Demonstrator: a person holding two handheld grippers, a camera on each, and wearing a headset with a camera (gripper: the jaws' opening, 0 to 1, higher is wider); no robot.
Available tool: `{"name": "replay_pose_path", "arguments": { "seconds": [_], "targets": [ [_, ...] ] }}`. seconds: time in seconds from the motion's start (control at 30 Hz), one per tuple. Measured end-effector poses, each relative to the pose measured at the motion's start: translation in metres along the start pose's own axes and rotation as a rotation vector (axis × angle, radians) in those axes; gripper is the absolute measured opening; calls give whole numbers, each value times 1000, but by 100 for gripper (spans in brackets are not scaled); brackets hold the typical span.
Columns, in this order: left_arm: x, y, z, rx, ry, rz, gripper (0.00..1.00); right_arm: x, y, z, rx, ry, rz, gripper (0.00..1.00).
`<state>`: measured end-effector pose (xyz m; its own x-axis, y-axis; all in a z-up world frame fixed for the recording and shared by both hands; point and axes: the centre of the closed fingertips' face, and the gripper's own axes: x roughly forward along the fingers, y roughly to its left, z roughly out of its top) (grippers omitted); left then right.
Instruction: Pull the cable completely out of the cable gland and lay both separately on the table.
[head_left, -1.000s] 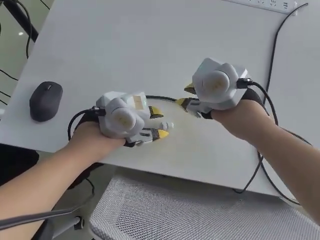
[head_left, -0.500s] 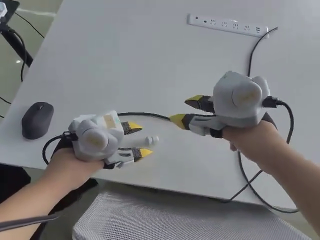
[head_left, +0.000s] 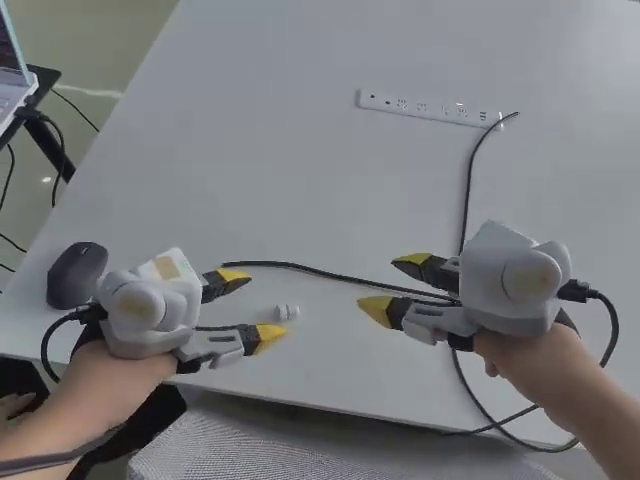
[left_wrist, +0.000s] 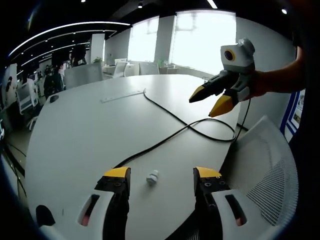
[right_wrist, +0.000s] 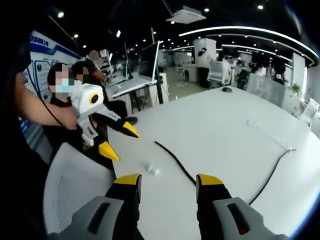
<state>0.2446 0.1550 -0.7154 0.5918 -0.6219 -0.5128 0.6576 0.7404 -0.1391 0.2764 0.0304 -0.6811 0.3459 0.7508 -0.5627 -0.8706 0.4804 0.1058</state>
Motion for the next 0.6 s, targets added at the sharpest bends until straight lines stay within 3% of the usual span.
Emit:
{"name": "replay_pose_path", "arguments": {
  "seconds": [0.13,0.2,0.47,0.6],
  "targets": [
    [-10,0,7,-49,-37,17,55,-16,0,-6,36,-20,-6,46],
    [-14,1,5,-76,-40,20,56,-26,-1,-9,45,-30,-16,48],
    [-32,-7,15,-152,-86,61,60,-63,-1,-25,155,-89,-43,55],
    [-37,-14,13,-157,-94,64,65,-78,-3,-36,190,-102,-68,59]
  ]
}}
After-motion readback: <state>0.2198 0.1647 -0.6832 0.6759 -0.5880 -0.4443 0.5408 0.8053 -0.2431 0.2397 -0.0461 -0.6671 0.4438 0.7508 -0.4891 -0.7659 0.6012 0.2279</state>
